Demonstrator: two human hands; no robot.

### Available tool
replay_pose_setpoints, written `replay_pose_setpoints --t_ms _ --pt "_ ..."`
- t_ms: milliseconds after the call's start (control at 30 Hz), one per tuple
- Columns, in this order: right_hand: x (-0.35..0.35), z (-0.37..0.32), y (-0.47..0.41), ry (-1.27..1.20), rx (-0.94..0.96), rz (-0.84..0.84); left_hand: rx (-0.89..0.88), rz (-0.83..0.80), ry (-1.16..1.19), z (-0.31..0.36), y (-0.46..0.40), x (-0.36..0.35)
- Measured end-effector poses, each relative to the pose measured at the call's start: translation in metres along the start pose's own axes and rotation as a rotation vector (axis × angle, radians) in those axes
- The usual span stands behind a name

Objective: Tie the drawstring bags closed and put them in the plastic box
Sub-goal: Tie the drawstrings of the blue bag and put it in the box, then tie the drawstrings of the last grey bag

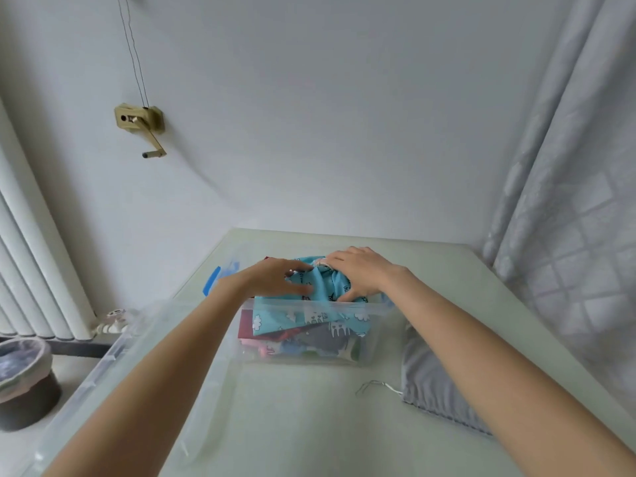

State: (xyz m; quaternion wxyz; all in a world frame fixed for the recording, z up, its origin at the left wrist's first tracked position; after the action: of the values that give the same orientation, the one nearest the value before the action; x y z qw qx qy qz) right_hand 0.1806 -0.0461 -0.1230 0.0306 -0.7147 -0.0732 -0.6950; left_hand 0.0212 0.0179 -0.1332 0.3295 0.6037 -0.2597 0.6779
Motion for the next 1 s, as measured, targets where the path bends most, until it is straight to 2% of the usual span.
replay_pose_setpoints --t_ms 100,200,300,367,433,500,667,733,833,900,1000 --pt "0.01 0.003 0.019 -0.267 -0.018 0.052 0.041 0.106 -0.069 0.007 0.004 0.012" --pt "0.024 0.006 0.051 -0.539 -0.006 0.21 0.068 0.359 -0.164 0.027 0.019 0.031" --pt "0.032 0.008 0.098 -0.598 0.014 0.479 0.0 0.609 -0.023 0.066 0.037 0.04" --pt "0.031 0.009 0.131 -0.571 0.009 0.635 -0.082 0.691 0.182 0.094 0.047 0.034" --pt "0.012 0.014 0.174 -0.562 -0.055 0.739 -0.149 0.669 0.33 0.129 0.053 0.01" --pt "-0.019 0.024 0.214 -0.588 -0.152 0.771 -0.195 0.606 0.375 0.16 0.058 -0.023" --pt "-0.108 0.052 0.276 -0.552 -0.422 0.624 -0.253 0.557 0.173 0.199 0.074 -0.098" --pt "-0.134 0.059 0.296 -0.494 -0.506 0.56 -0.19 0.494 0.122 0.201 0.076 -0.125" --pt "-0.147 0.066 0.313 -0.46 -0.586 0.525 -0.003 0.387 0.085 0.19 0.067 -0.146" --pt "-0.145 0.069 0.316 -0.424 -0.569 0.582 0.092 0.372 0.076 0.183 0.062 -0.15" --pt "-0.144 0.077 0.319 -0.477 -0.545 0.665 0.127 0.403 0.077 0.174 0.062 -0.15"
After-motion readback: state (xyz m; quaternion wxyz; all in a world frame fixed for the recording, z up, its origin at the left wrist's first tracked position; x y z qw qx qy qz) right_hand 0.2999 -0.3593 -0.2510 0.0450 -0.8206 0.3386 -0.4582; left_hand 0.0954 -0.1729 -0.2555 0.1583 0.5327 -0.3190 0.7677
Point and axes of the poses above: each hand's wrist, its own y-axis away from the middle knuckle, its own x-axis out of the back of the hand, z = x × y, the point moved 4 cm from there along -y, towards the middle knuckle, and after that the axes turned 15 degrees about -y, right-handed, at the moved point
